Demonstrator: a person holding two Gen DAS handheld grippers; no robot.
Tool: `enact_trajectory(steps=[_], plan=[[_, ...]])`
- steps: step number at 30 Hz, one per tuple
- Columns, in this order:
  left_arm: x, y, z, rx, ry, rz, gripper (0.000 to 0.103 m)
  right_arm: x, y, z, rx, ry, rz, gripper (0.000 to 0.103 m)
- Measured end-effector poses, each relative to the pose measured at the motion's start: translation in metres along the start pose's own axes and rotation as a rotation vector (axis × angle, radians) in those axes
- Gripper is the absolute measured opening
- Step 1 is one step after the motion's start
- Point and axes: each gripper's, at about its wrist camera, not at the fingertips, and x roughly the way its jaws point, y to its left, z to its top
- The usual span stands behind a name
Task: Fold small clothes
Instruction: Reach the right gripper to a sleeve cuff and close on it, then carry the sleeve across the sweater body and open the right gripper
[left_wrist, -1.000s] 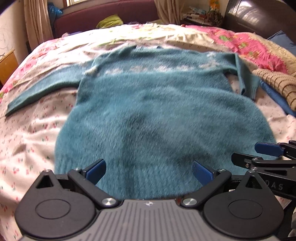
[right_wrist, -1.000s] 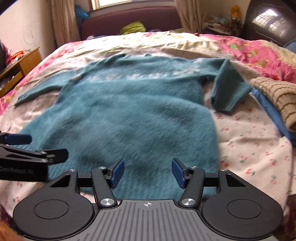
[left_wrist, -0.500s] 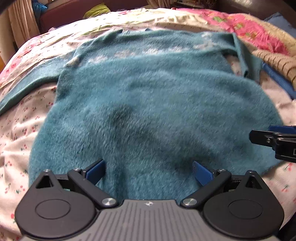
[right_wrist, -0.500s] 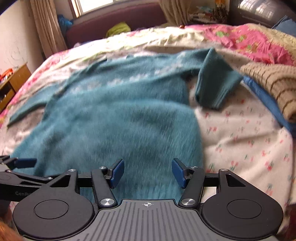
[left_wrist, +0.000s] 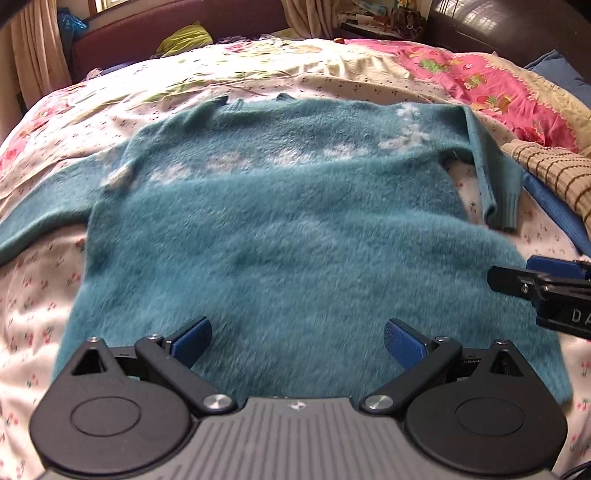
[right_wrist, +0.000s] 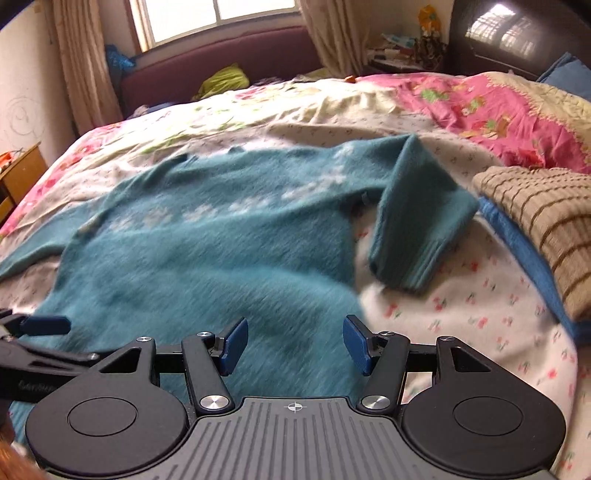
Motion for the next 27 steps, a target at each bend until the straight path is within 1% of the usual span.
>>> enact_trajectory(steps=[5, 11, 13, 16, 18, 19, 20, 21, 22, 24, 27], plan=[[0.014, -0.012, 0.015, 0.015, 0.006, -0.019, 0.103, 0.021, -0.025, 0.016, 0.023, -0.020, -0.081, 0.057], [0.033, -0.029, 0.037, 0.027, -0.011, -0.056, 0.103, 0.050, -0.051, 0.034, 0.041, -0.034, -0.174, 0.057], [0.041, -0.035, 0.043, 0.031, -0.020, -0.065, 0.103, 0.062, -0.053, 0.040, 0.039, -0.030, -0.186, 0.057], [0.053, -0.041, 0.050, 0.034, -0.024, -0.076, 0.103, 0.075, -0.049, 0.046, 0.033, -0.028, -0.168, 0.057], [0.059, -0.045, 0.053, 0.033, -0.024, -0.088, 0.103, 0.086, -0.044, 0.048, 0.016, -0.014, -0.192, 0.056], [0.062, -0.047, 0.054, 0.034, -0.025, -0.096, 0.103, 0.092, -0.045, 0.049, 0.016, 0.002, -0.197, 0.051], [0.065, -0.048, 0.054, 0.036, -0.026, -0.100, 0.103, 0.098, -0.046, 0.050, 0.027, 0.021, -0.198, 0.044], [0.067, -0.049, 0.054, 0.039, -0.028, -0.104, 0.103, 0.102, -0.051, 0.051, 0.047, 0.043, -0.196, 0.026], [0.068, -0.050, 0.054, 0.044, -0.031, -0.106, 0.103, 0.104, -0.056, 0.052, 0.074, 0.062, -0.189, 0.017], [0.069, -0.048, 0.051, 0.051, -0.038, -0.107, 0.103, 0.101, -0.067, 0.057, 0.143, 0.086, -0.134, 0.009], [0.067, -0.040, 0.049, 0.043, -0.048, -0.106, 0.103, 0.089, -0.076, 0.068, 0.262, 0.096, -0.006, 0.009]])
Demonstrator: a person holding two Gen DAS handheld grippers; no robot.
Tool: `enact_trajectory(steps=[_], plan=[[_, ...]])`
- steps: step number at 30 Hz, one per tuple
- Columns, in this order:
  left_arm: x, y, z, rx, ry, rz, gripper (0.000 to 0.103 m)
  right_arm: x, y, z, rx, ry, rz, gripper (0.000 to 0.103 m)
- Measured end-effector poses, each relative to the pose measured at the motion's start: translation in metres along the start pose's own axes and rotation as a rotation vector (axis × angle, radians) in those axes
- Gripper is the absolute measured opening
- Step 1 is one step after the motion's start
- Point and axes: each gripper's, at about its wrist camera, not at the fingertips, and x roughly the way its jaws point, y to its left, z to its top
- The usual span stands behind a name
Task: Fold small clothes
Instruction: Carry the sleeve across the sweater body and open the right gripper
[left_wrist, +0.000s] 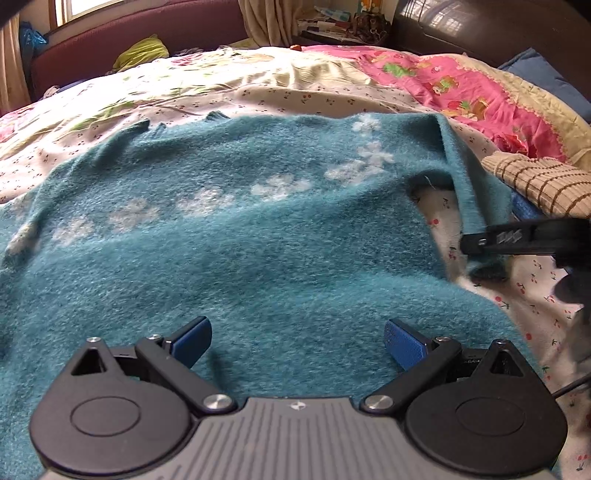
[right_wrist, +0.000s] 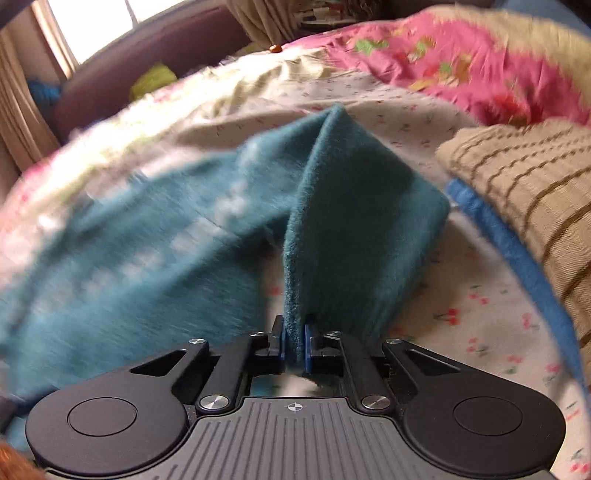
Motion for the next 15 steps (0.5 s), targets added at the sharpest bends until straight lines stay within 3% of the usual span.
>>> enact_trajectory(steps=[4, 8, 15], plan=[[-0.011, 0.020, 0.000, -0.038, -0.031, 0.006, 0.103, -0.020, 0.022, 0.021, 0.065, -0.020, 0.174, 0.009], [-0.027, 0.044, -0.003, -0.075, -0.071, 0.023, 0.103, -0.024, 0.079, 0.040, 0.016, -0.048, 0.317, 0.009], [-0.040, 0.094, -0.007, -0.185, -0.122, 0.056, 0.103, 0.027, 0.199, 0.042, -0.149, 0.036, 0.460, 0.008]])
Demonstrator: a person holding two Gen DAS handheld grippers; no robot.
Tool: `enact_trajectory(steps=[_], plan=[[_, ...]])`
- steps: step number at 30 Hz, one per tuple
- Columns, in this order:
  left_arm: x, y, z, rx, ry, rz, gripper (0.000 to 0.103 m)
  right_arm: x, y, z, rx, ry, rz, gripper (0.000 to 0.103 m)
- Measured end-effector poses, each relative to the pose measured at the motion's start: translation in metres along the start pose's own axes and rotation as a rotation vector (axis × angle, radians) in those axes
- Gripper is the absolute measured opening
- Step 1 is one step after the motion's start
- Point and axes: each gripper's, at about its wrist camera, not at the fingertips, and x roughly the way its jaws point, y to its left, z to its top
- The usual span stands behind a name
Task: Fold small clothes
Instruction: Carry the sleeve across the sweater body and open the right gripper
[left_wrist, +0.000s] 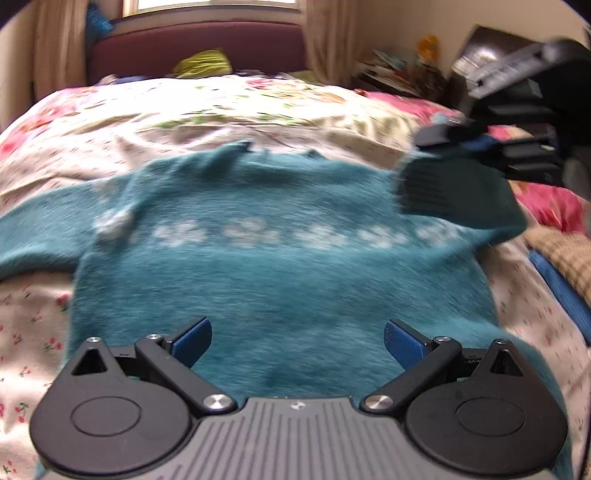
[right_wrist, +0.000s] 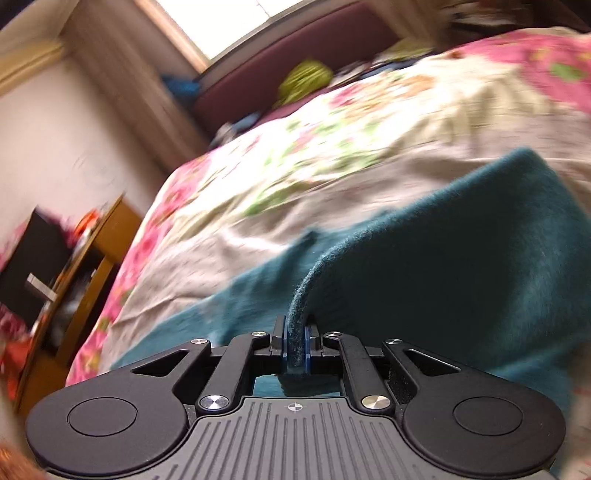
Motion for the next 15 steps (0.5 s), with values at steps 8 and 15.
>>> enact_trajectory(steps=[8, 15], plan=[[0.015, 0.042, 0.001, -0.092, 0.012, 0.062, 0.103, 0.107, 0.054, -0.006, -0.096, 0.123, 0.056, 0.008], [0.026, 0.064, -0.003, -0.160, 0.038, 0.088, 0.103, 0.152, 0.036, -0.023, -0.103, 0.212, 0.051, 0.014]])
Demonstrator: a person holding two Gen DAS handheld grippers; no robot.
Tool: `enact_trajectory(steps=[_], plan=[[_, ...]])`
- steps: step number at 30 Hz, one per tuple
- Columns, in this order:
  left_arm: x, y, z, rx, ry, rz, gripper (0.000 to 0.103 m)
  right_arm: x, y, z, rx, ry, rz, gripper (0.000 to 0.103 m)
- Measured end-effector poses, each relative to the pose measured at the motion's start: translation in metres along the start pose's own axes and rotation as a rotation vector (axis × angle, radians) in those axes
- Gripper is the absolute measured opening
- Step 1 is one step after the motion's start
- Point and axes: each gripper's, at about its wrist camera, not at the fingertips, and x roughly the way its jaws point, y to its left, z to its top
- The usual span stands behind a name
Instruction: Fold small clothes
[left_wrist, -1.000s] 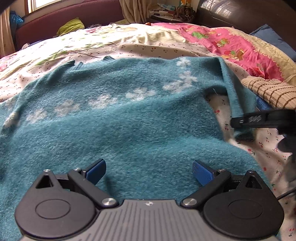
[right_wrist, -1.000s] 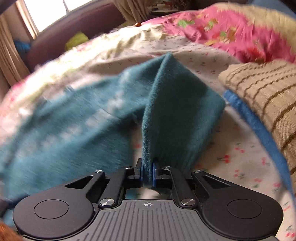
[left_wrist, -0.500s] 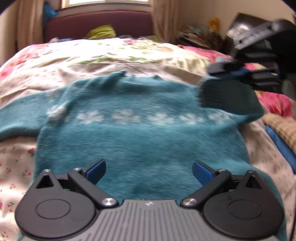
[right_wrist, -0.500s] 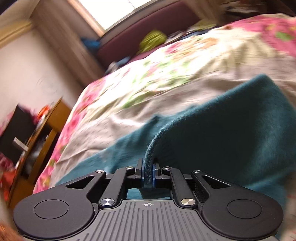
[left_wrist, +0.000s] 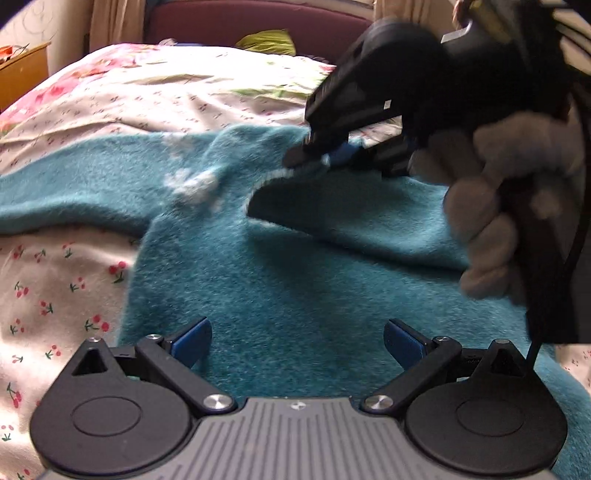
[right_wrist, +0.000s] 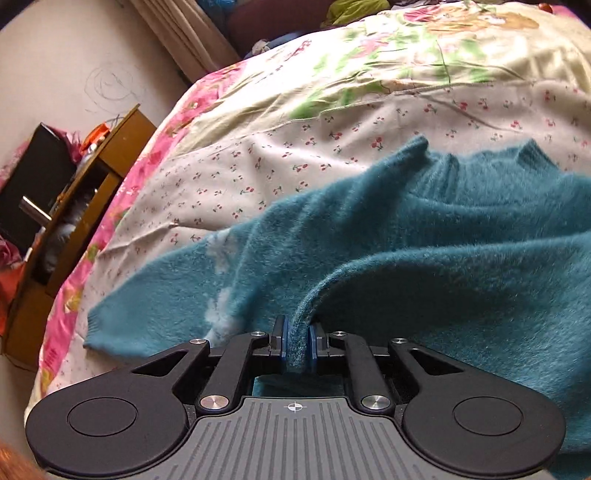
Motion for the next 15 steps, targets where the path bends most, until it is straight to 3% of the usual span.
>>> enact_trajectory(steps=[6, 10, 15], plan=[[0.000, -0.004, -0.002, 0.021, -0.008, 0.010, 0.103, -0.035, -0.002, -0.007, -0.053, -0.071, 0.027, 0.022], [-0.001, -0.009, -0.003, 0.025, -0.020, 0.014, 0.103, -0.057, -0.002, -0.015, -0.171, -0.140, -0.045, 0.028], [-0.004, -0.007, -0.002, 0.004, -0.039, 0.015, 0.103, -0.045, -0.016, -0.016, -0.152, -0.126, -0.118, 0.029]])
